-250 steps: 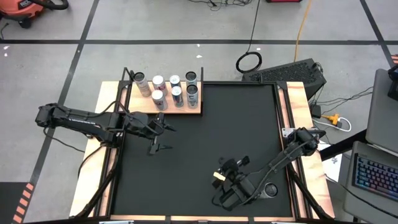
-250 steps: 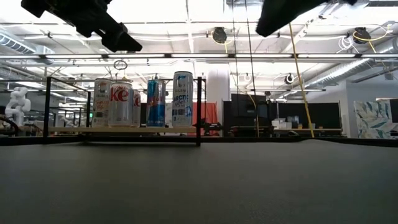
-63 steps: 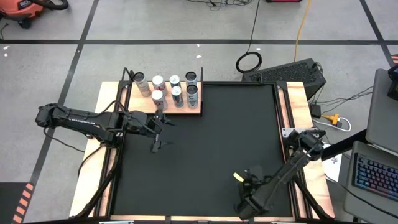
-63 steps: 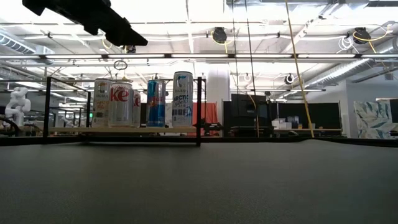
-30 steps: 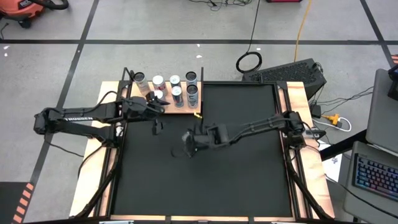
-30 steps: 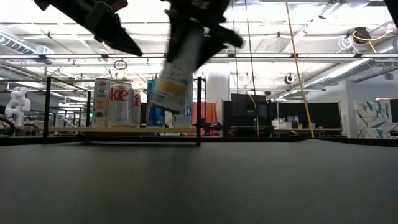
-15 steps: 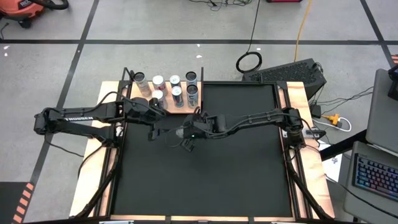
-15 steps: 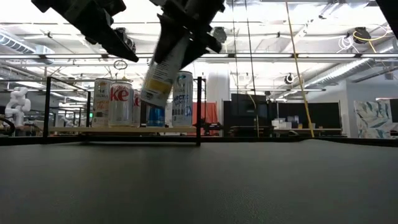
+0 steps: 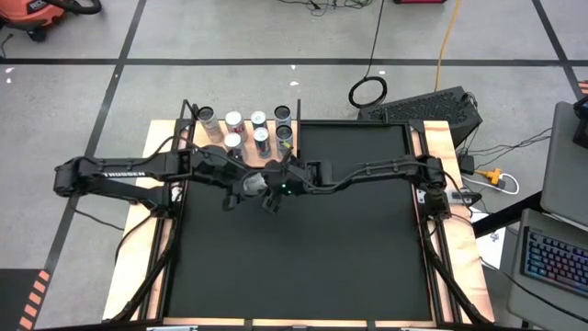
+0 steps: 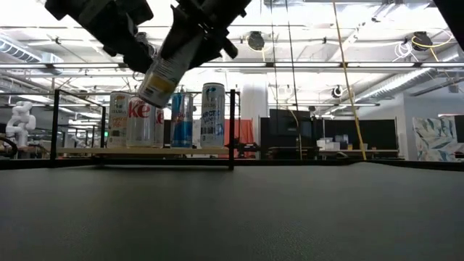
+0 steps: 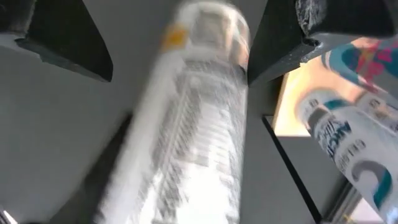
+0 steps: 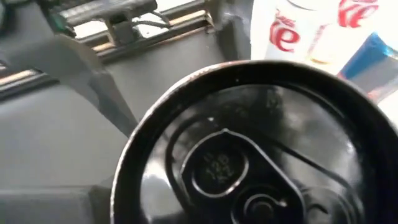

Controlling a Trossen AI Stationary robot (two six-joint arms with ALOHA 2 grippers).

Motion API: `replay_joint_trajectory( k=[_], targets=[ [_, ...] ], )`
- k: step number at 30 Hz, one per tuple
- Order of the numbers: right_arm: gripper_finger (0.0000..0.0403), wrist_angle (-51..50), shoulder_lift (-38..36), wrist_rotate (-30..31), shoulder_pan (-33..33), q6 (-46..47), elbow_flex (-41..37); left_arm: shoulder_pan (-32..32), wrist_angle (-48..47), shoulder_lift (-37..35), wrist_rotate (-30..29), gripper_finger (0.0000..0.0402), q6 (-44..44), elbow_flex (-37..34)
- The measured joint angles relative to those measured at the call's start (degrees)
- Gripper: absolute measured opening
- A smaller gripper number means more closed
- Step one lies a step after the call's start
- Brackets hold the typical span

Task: Place canned beverage on shelf
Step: Align the white and yellow soda can with the other white and yellow soda can on the shelf

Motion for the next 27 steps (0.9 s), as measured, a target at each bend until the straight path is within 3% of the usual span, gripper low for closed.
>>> replay_joint_trajectory(
  k=[9, 27],
  targets=[
    [0.0223, 4.7, -0.1, -3.1, -0.5, -2.0, 0.0, 0.0, 5.1, 1.5, -2.4, 0.0373, -1.2, 0.0],
    [0.0231, 4.6, -0.1, -3.2, -0.5, -1.5, 0.0, 0.0, 2.5, 1.5, -4.4, 0.0369, 0.5, 0.0]
  ],
)
